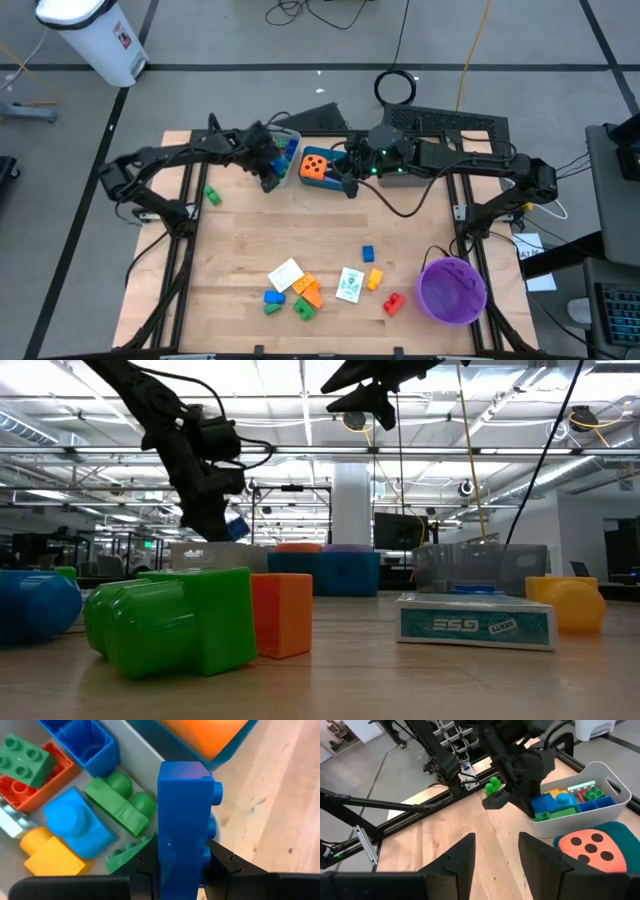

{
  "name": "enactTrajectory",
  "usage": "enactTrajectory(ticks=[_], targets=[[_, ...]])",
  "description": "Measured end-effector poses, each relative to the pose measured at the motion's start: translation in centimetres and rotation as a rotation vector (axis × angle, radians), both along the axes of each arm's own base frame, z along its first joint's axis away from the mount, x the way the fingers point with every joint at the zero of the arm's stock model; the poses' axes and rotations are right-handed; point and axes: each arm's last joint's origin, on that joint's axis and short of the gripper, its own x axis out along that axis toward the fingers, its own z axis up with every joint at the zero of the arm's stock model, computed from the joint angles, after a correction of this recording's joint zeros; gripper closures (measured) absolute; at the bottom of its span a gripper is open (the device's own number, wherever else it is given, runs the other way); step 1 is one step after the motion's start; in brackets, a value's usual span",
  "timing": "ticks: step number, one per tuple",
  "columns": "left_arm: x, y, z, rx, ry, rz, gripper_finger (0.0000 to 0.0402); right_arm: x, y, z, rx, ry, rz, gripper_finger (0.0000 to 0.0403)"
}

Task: Pick & Place Toys
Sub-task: Put the blue game piece into the gray bin

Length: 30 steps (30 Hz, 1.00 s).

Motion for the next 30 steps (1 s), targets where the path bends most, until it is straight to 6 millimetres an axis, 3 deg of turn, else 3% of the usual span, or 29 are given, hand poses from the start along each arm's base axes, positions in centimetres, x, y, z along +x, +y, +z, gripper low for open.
enactTrajectory(ticks=[7,14,24,30], targets=[[0.2,0.6,-1.3,-0.005,0.063,0.047,0.0292,0.0,0.0,0.0,0.001,0.001,0.0,0.0261],[0.1,1.3,-0.8,-0.009,0.056,0.085,0.0257,0.0,0.0,0.0,-0.006,0.005,0.006,0.0261],[1.8,3.1,5.2,0.063,-0.055,0.101,0.0197,0.0,0.0,0.1,-0.024,-0.008,0.014,0.0261],[2.8,3.6,10.9,0.102,-0.22,0.049,0.0189,0.7,0.5,2.3,-0.047,-0.254,0.16,0.0261]])
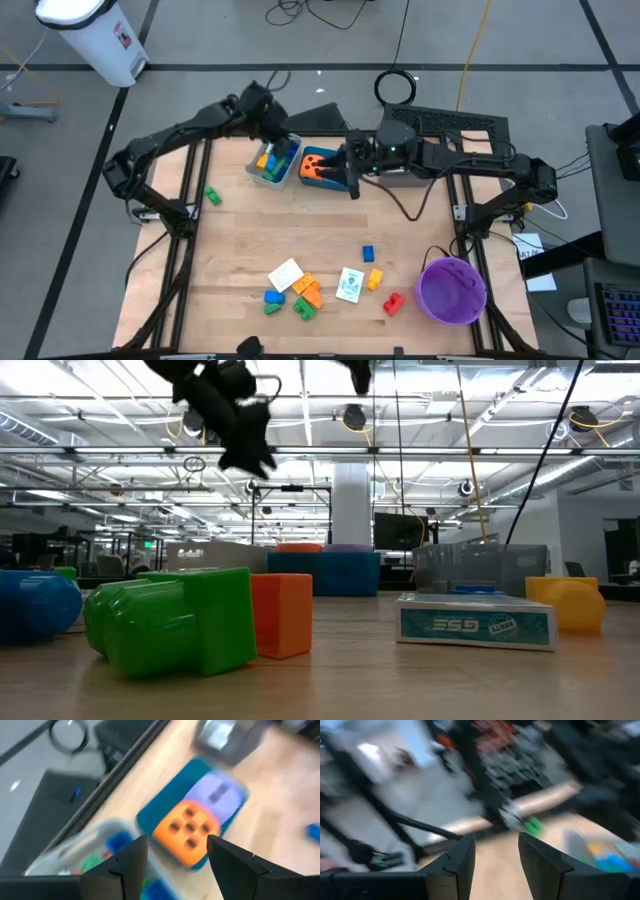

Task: Pick & Place Toys
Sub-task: Put the blue game piece into the gray bin

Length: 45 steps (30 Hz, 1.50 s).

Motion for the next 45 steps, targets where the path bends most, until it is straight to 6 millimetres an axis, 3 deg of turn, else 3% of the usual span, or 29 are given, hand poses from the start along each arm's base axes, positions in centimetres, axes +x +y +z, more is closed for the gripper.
enactTrajectory(ticks=[4,8,15,23,30,37,45], targets=[[0.3,0.1,3.8,0.018,-0.14,-0.073,0.0194,0.2,1.0,1.5,-0.122,-0.169,0.09,0.0261],[0.2,0.1,7.0,-0.009,-0.27,-0.165,0.0193,0.1,2.5,2.0,-0.347,-0.21,0.071,0.0261],[-0.2,-0.3,10.5,-0.1,-0.423,-0.272,0.0192,0.1,4.4,2.3,-0.83,-0.219,-0.019,0.0261],[-0.1,-1.1,11.1,-0.31,-0.499,-0.413,0.0192,-0.1,5.1,2.6,-1.314,-0.155,-0.116,0.0261],[1.0,-2.6,11.4,-0.447,-0.5,-0.418,0.0192,-0.2,5.0,2.6,-1.721,-0.041,-0.164,0.0261],[2.4,-4.8,11.3,-0.579,-0.457,-0.356,0.0192,-0.3,4.7,2.7,-1.983,0.084,-0.191,0.0261],[3.7,-6.5,11.1,-0.641,-0.415,-0.146,0.0192,-0.3,4.6,2.8,-2.191,0.141,-0.183,0.0261]])
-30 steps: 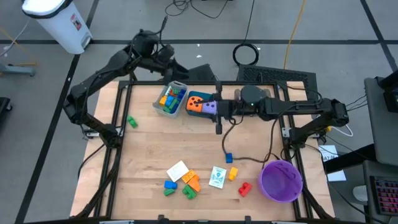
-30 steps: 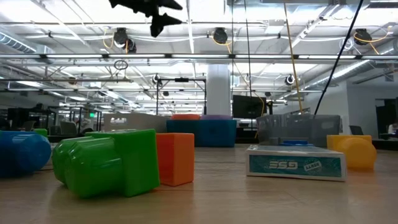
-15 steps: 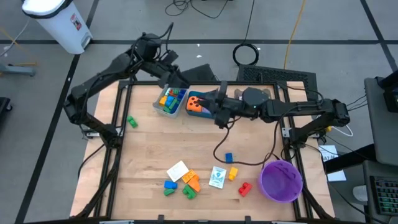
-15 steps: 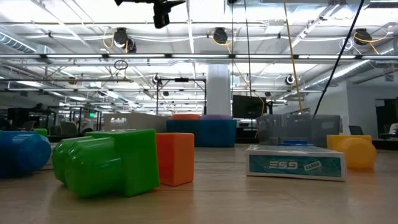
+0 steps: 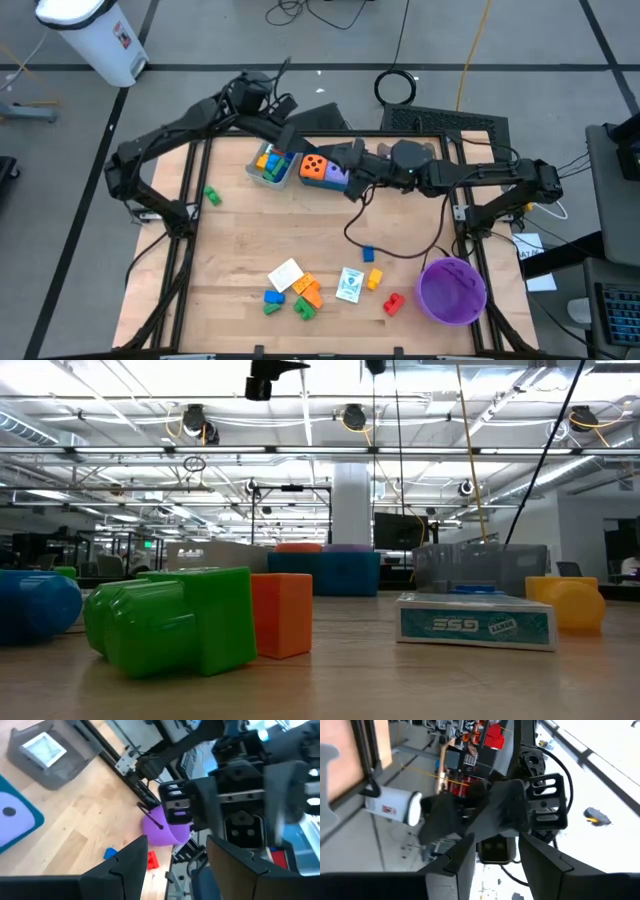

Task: Pick & Place Toys
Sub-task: Put the blue game piece into the gray bin

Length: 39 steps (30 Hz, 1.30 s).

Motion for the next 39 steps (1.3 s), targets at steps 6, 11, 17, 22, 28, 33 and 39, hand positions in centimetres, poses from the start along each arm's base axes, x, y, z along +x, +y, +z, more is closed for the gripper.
enactTrajectory(ticks=[6,11,17,22,28,33,39], targets=[[0.4,0.1,-0.3,0.063,0.023,0.074,0.0192,-0.2,-0.1,1.2,0.069,-0.154,-0.013,0.0261],[0.1,1.0,-0.3,0.214,0.006,0.115,0.0192,-0.6,-0.9,1.9,0.444,-0.39,-0.093,0.0261],[0.4,1.5,0.7,0.27,-0.079,0.188,0.0192,-1.1,-2.6,0.8,1.122,-0.835,-0.345,0.0261],[1.5,-0.2,1.5,0.345,-0.141,0.256,0.0192,-2.6,-3.1,-1.0,1.181,-0.896,-0.636,0.0261],[2.9,-3.1,2.3,0.409,-0.217,0.303,0.0192,-5.9,-3.0,-1.5,1.715,-0.702,-0.503,0.0261],[3.6,-5.6,2.8,0.415,-0.279,0.275,0.0192,-8.0,-3.5,-2.4,1.872,-0.531,-0.388,0.0261],[4.1,-8.5,2.9,0.41,-0.308,0.184,0.0192,-10.9,-2.8,-4.8,1.985,-0.403,-0.3,0.0261]])
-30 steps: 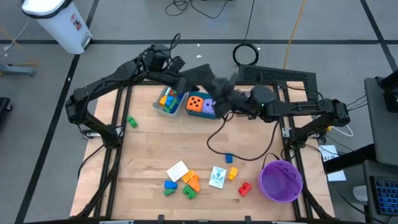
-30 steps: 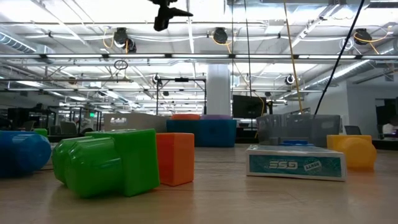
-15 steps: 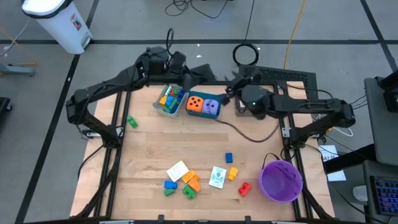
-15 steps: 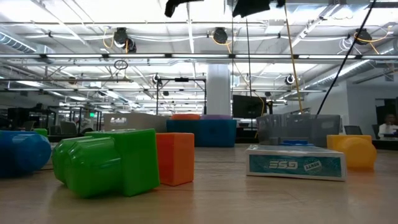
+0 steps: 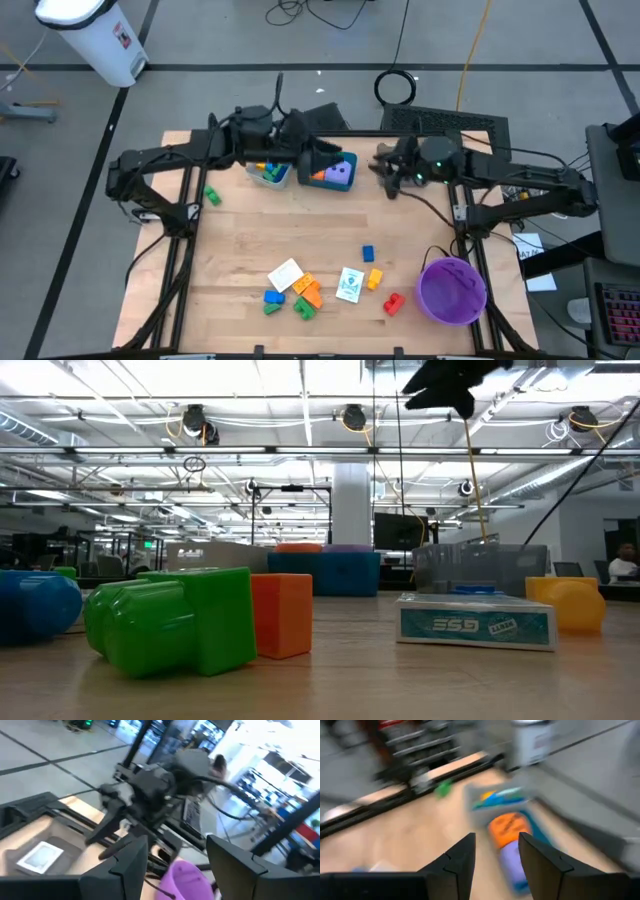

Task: Pick & Place Toys
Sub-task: Put the blue game piece into the gray bin

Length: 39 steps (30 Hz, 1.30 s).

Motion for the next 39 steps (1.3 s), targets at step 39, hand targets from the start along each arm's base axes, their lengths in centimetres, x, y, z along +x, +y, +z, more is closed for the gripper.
enactTrajectory(ticks=[39], targets=[[-1.9,-16.0,-0.5,0.079,0.04,-0.506,0.0193,6.6,12.8,-11.2,0.043,0.594,0.547,0.0242]])
